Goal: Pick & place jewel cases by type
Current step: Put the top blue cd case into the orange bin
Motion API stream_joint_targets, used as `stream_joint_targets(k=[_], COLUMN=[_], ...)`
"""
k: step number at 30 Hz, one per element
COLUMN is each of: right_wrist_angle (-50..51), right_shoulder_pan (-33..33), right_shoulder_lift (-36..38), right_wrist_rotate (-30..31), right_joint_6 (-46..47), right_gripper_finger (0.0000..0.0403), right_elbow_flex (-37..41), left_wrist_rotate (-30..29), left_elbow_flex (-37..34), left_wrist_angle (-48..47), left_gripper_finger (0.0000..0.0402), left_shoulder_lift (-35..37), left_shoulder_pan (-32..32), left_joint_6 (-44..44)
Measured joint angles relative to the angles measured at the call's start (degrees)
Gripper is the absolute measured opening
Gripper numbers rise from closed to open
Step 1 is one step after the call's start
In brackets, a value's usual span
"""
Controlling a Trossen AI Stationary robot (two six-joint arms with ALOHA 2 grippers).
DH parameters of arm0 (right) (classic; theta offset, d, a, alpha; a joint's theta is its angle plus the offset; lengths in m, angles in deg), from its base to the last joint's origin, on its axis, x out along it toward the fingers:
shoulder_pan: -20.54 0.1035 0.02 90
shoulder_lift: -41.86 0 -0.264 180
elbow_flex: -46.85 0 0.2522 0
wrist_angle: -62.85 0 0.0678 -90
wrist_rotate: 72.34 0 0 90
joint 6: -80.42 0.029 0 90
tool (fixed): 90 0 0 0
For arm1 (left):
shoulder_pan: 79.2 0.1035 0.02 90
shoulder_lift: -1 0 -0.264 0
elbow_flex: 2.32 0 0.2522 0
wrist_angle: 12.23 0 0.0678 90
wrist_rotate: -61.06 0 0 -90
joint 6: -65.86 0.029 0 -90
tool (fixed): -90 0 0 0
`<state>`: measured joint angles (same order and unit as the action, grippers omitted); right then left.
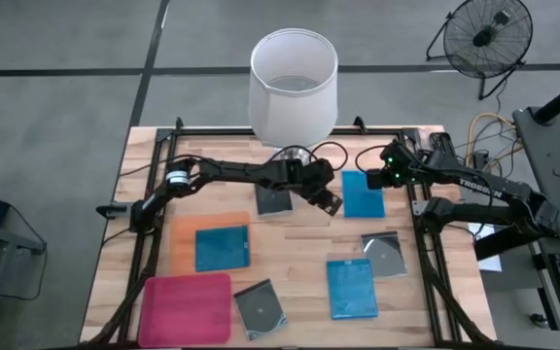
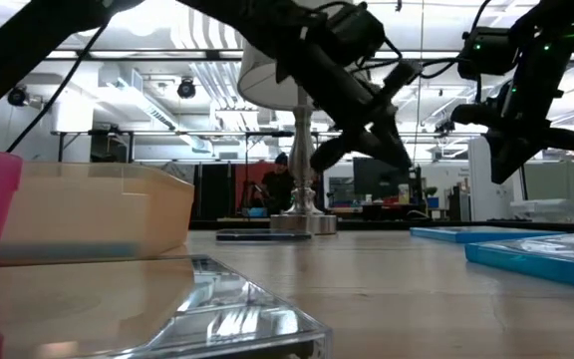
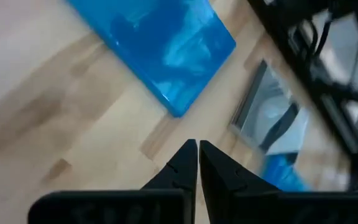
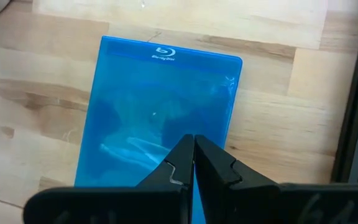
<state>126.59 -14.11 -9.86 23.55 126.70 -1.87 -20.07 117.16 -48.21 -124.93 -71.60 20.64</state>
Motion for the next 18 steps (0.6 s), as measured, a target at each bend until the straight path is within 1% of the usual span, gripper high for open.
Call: stream_joint_targets(k=[3, 6, 8, 13, 15, 18], right_wrist_angle=[0.0, 0.0, 0.0, 0.0, 0.0, 0.0], right_shoulder_pan=[0.0, 0.0, 0.0, 0.0, 0.0, 0.0], right_shoulder_lift=[0.0, 0.0, 0.0, 0.0, 0.0, 0.0], right_wrist_rotate=[-0.1, -0.1, -0.2, -0.2, -0.4, -0.4], right_joint_6=[0.0, 0.0, 0.0, 0.0, -0.1, -0.2], right_gripper_finger=[0.0008, 0.0008, 0.0008, 0.0008, 0.0008, 0.0008], right_elbow_flex=[0.0, 0.0, 0.0, 0.0, 0.0, 0.0], left_wrist_rotate=[-0.2, -3.1, -4.2, -4.8, -6.2, -6.4], left_elbow_flex=[-2.9, -6.1, -7.8, -10.7, -11.2, -11.6], left_wrist_angle=[5.3, 10.1, 13.6, 23.1, 23.7, 23.8], left_gripper_finger=[0.0, 0.0, 0.0, 0.0, 0.0, 0.0005], left_shoulder_lift=[0.0, 0.0, -0.1, -0.1, -0.1, -0.1], left_shoulder_pan=[0.4, 1.0, 1.3, 1.6, 1.6, 1.7], left_joint_6=[-6.7, -12.1, -14.1, -15.2, -14.9, -14.5])
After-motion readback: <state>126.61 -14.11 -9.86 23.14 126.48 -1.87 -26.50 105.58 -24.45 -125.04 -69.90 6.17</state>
